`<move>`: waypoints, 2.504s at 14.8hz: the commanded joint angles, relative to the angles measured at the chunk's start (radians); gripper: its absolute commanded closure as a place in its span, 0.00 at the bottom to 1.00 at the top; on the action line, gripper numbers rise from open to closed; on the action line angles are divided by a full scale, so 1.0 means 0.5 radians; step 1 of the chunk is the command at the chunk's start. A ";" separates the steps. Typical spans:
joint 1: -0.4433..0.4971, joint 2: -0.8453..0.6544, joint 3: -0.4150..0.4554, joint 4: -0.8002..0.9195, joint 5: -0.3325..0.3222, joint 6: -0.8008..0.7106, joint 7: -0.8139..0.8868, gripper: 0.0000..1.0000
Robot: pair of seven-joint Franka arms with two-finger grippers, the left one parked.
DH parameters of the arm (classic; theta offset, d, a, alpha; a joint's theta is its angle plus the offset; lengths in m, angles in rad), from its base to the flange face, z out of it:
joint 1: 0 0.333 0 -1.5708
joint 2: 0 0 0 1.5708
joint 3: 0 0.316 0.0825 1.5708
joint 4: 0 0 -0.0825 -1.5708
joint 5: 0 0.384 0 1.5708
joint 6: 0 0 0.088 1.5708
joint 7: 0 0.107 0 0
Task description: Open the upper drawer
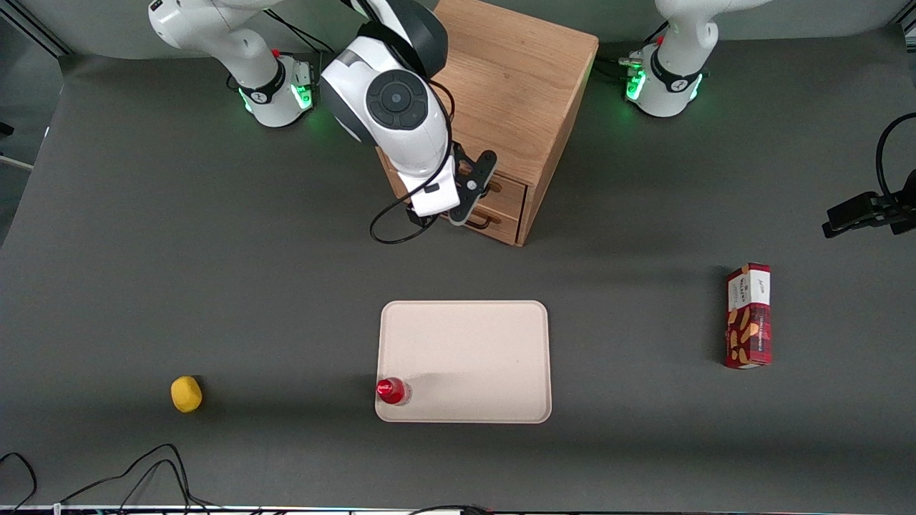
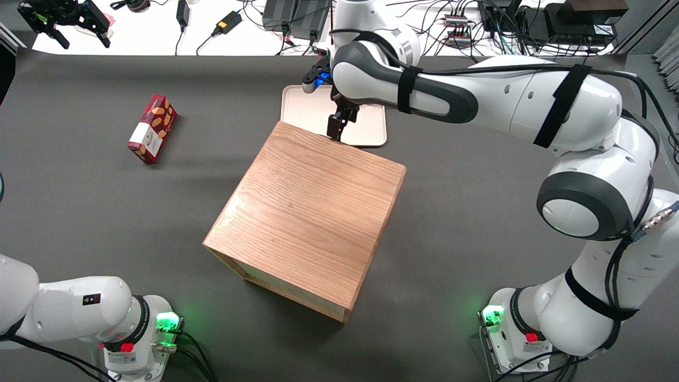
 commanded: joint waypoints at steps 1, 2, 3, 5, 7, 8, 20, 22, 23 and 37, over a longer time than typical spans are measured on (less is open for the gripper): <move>0.001 -0.055 -0.009 -0.124 -0.009 0.112 -0.048 0.00; 0.004 -0.055 -0.009 -0.140 -0.009 0.128 -0.048 0.00; 0.001 -0.055 -0.009 -0.149 -0.012 0.128 -0.048 0.00; -0.006 -0.064 -0.009 -0.167 -0.012 0.128 -0.054 0.00; -0.021 -0.070 -0.009 -0.195 -0.012 0.125 -0.115 0.00; -0.036 -0.070 -0.009 -0.204 -0.012 0.125 -0.134 0.00; -0.039 -0.024 -0.040 -0.189 -0.012 0.192 -0.192 0.00; -0.030 -0.024 -0.074 -0.186 -0.012 0.192 -0.205 0.00; -0.030 -0.024 -0.086 -0.186 -0.015 0.192 -0.208 0.00; 0.099 0.049 -0.386 -0.122 0.004 0.413 -0.232 0.00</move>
